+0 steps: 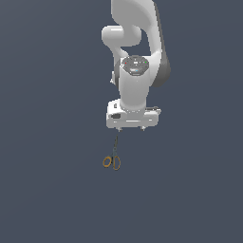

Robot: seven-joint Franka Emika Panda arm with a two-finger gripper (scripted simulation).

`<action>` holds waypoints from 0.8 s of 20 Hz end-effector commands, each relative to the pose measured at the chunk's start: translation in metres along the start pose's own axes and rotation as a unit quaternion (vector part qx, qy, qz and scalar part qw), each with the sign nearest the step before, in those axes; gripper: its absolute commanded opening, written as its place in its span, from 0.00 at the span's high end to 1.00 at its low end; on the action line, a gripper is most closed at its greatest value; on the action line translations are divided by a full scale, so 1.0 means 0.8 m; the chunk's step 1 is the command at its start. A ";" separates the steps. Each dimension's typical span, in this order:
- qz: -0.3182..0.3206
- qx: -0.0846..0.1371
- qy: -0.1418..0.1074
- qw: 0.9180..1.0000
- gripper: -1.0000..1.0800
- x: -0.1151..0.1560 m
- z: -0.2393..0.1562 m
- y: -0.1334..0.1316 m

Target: Pick up the object and move it to a goal position.

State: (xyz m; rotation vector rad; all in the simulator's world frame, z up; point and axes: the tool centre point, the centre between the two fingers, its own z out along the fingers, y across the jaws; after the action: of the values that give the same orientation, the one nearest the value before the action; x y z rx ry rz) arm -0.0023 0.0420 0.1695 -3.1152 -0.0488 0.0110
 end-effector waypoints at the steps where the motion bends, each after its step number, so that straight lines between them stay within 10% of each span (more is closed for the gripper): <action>1: 0.000 0.000 0.000 1.000 0.04 0.000 0.000 0.000; 16: 0.025 0.007 0.007 1.000 0.04 0.006 -0.010 0.012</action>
State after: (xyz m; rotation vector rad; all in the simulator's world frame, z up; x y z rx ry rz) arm 0.0026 0.0329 0.1793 -3.1006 0.0208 -0.0103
